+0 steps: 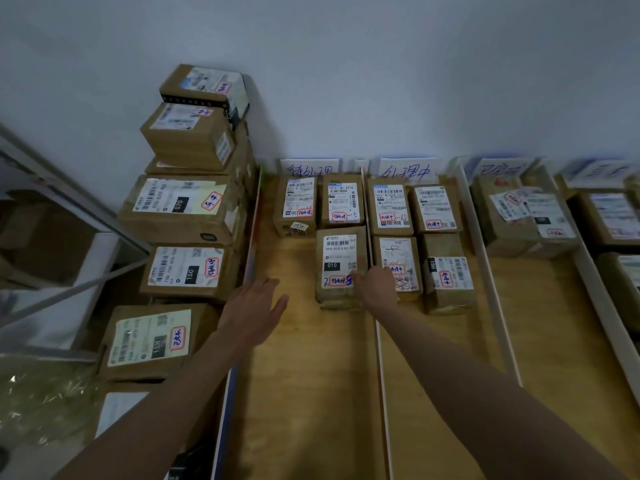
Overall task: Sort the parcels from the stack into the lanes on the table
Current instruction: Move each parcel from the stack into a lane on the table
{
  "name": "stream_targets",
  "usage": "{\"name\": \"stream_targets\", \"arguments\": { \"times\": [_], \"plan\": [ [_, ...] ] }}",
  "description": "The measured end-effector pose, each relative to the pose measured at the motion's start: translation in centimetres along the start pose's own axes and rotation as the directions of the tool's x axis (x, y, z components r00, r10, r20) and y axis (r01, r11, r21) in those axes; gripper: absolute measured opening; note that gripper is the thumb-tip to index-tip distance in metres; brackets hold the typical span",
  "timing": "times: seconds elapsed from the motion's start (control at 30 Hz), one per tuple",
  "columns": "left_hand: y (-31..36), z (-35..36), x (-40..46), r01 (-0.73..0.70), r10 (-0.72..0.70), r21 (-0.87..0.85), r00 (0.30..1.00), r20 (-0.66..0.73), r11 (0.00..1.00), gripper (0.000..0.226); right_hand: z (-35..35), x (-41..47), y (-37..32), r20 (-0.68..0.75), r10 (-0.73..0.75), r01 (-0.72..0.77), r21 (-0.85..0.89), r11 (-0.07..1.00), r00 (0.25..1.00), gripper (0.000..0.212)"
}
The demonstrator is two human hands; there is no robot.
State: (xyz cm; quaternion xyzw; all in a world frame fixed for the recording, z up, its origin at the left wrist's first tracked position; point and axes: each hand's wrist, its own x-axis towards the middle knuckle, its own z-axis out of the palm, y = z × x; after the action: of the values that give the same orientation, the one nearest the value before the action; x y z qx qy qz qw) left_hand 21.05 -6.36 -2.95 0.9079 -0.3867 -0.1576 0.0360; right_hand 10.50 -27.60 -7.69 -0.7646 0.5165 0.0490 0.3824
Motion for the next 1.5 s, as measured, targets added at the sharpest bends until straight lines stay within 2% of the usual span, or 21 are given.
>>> {"name": "stream_targets", "arguments": {
  "times": [0.17,0.3,0.47,0.67,0.9,1.1,1.3,1.5],
  "plan": [
    [-0.3,-0.1,0.8,-0.007,0.007,-0.004,1.0,-0.015,1.0,0.049,0.0,0.3,-0.6,-0.057,0.007,-0.007,-0.003,1.0,0.998,0.053],
    [-0.2,-0.2,0.7,-0.001,0.001,0.001,1.0,-0.01,1.0,0.049,-0.6,0.5,-0.5,-0.085,-0.012,0.01,-0.022,1.0,0.996,0.053],
    [0.5,-1.0,-0.1,0.007,-0.006,0.022,1.0,-0.026,1.0,0.049,-2.3,-1.1,-0.6,-0.113,-0.159,0.142,-0.144,0.979,0.981,0.044],
    [1.5,-2.1,-2.1,-0.001,0.008,0.085,0.996,-0.084,0.996,0.048,-4.2,-5.2,0.1,-0.116,-0.321,0.266,-0.338,0.903,0.94,0.037],
    [1.2,-2.5,-7.0,-0.011,0.023,0.113,0.994,-0.104,0.994,0.046,-4.4,-10.7,1.7,-0.064,-0.378,0.323,-0.398,0.858,0.924,0.042],
    [-1.4,-2.5,-12.0,0.02,-0.014,0.048,0.991,-0.13,0.999,0.046,-2.4,-15.7,0.5,-0.08,-0.412,0.354,-0.381,0.854,0.908,0.042],
    [-6.1,-3.4,-15.7,0.015,-0.012,0.015,0.98,-0.197,1.0,0.035,1.6,-19.8,-2.2,-0.061,-0.438,0.382,-0.394,0.836,0.897,0.044],
    [-14.1,-3.9,-17.3,0.083,-0.077,0.02,0.978,-0.196,0.996,0.049,7.0,-23.6,-6.6,-0.048,-0.446,0.397,-0.381,0.835,0.894,0.047]
  ]
}}
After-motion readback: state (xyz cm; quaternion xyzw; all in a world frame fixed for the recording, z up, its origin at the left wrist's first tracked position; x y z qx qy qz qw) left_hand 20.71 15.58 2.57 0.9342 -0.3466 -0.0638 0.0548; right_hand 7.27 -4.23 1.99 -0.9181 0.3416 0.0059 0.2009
